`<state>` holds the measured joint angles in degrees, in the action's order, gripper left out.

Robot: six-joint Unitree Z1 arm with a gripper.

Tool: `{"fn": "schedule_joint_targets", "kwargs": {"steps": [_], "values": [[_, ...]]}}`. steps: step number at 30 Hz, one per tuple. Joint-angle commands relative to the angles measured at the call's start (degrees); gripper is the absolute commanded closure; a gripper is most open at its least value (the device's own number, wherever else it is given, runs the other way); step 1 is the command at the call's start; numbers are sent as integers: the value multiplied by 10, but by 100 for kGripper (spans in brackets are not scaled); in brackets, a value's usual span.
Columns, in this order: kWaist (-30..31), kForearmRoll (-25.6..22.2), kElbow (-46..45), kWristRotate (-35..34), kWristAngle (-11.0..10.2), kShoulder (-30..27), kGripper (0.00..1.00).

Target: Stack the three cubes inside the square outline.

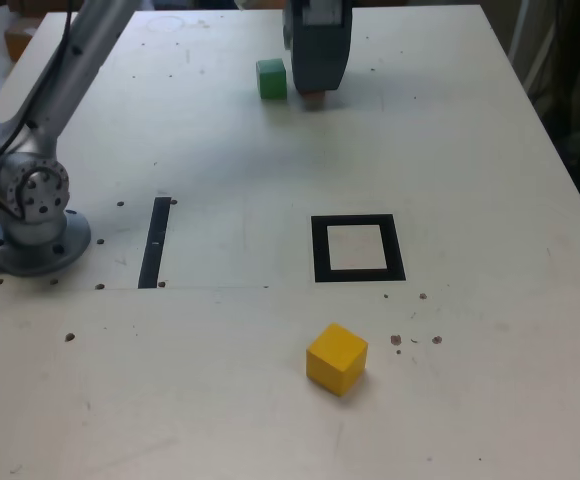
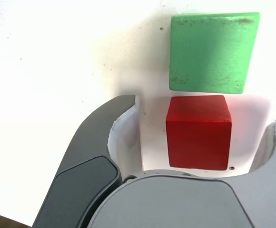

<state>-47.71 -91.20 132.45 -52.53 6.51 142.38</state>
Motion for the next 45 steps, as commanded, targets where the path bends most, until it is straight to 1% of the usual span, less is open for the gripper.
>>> {"fn": "schedule_joint_targets", "kwargs": {"steps": [1, 14, 19, 25, 30, 35, 38, 42, 45], "values": [[-1, -6, 1, 0, 0, 2, 24], [-1, 5, 15, 0, -5, 13, 42], [-1, 9, 16, 0, -15, 15, 48], [-1, 11, 24, 0, -26, 18, 59], [0, 7, 28, 4, -27, 13, 60], [8, -4, 21, 17, -27, -3, 60], [19, -10, 12, 25, -29, -17, 63], [41, -13, 0, 32, -40, -38, 67], [58, -14, -6, 49, -52, -53, 67]]}}
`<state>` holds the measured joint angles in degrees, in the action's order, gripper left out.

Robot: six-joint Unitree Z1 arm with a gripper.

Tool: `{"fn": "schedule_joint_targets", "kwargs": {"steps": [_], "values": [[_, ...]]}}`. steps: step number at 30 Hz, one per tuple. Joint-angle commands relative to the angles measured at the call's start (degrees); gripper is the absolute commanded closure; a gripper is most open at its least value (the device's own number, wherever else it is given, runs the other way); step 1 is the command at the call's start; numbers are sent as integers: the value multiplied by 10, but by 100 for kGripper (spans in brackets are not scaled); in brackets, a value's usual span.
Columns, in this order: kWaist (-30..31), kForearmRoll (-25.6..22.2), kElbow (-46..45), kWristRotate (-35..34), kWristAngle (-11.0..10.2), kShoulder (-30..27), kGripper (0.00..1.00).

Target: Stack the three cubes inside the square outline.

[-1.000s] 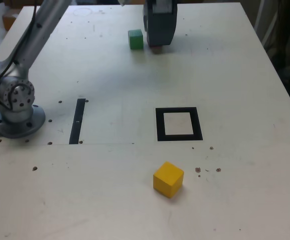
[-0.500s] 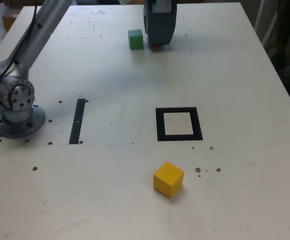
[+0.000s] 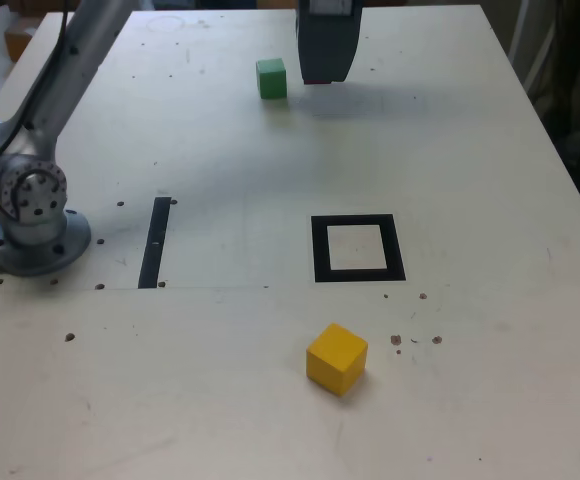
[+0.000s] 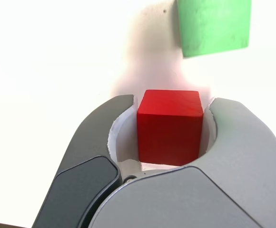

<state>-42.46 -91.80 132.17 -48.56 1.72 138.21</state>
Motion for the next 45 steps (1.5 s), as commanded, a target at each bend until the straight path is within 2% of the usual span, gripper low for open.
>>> {"fn": "schedule_joint_targets", "kwargs": {"steps": [1, 7, 12, 21, 27, 32, 38, 42, 45], "values": [[11, -8, -5, 20, -8, -16, 67], [41, -18, -35, 127, -7, -44, 67], [85, -20, -97, 222, -8, -91, 67], [187, -18, -135, 391, -54, -153, 66], [276, -14, -133, 492, -69, -160, 66], [333, -12, -149, 537, -73, -169, 66], [372, 6, -187, 560, -75, -194, 66], [386, 44, -239, 563, -74, -224, 66], [388, 102, -310, 561, -66, -254, 66]]}}
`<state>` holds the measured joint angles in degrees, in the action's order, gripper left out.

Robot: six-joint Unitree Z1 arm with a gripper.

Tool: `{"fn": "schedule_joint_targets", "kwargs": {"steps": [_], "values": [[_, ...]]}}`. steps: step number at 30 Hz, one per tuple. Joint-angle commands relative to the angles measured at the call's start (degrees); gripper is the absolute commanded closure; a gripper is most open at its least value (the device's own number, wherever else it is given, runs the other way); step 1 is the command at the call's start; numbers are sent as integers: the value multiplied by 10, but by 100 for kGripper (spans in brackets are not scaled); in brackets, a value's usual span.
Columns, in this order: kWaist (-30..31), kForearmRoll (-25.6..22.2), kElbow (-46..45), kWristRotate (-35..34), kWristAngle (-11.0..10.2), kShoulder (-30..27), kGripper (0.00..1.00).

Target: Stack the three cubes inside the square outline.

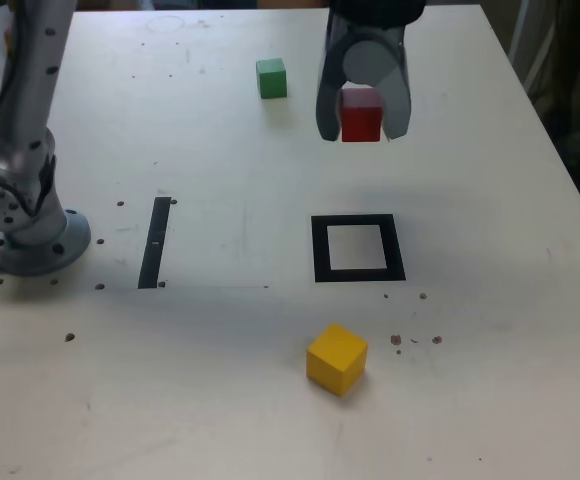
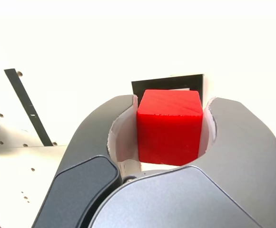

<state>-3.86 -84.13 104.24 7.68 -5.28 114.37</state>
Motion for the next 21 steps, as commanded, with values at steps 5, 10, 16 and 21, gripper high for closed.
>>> {"fn": "schedule_joint_targets", "kwargs": {"steps": [5, 10, 16, 21], "values": [[17, 118, -163, -49, 2, -68, 66], [60, 120, -203, -119, -15, -80, 66], [109, 115, -194, -153, -7, -58, 66], [136, 112, -163, -160, 0, -25, 66]]}}
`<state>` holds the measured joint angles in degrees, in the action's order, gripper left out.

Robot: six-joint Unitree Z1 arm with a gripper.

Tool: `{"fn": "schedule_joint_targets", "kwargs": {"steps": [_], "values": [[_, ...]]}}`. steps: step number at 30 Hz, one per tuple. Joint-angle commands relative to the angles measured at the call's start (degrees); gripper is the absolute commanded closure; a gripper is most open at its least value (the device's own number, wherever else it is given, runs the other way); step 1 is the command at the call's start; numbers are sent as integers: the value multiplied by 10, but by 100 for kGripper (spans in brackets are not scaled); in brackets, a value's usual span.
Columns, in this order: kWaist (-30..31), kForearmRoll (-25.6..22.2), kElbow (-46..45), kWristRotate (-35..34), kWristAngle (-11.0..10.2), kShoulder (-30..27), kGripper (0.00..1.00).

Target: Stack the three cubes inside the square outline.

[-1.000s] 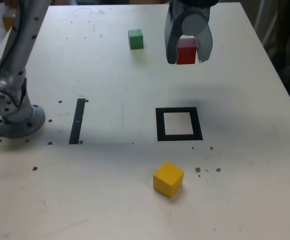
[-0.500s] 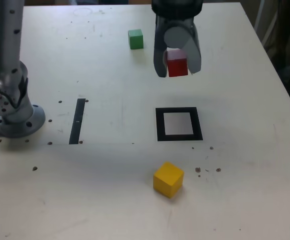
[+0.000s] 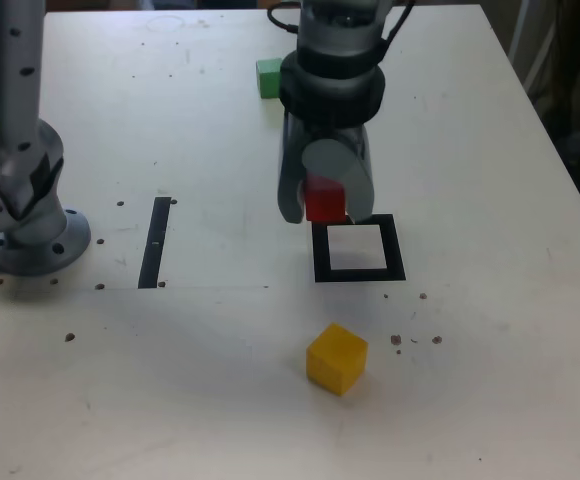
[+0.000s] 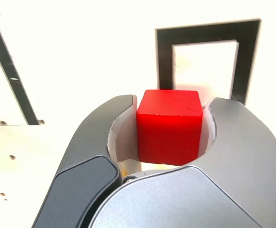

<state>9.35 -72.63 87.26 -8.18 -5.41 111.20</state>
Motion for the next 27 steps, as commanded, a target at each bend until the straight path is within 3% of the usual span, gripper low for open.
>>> {"fn": "schedule_joint_targets", "kwargs": {"steps": [1, 12, 21, 27], "values": [[8, -4, 14, -1, 2, 13, 66], [1, 1, 56, 2, 8, 75, 66], [-31, 25, 22, 8, 16, 77, 66], [-35, 36, 3, 8, 24, 75, 61]]}}
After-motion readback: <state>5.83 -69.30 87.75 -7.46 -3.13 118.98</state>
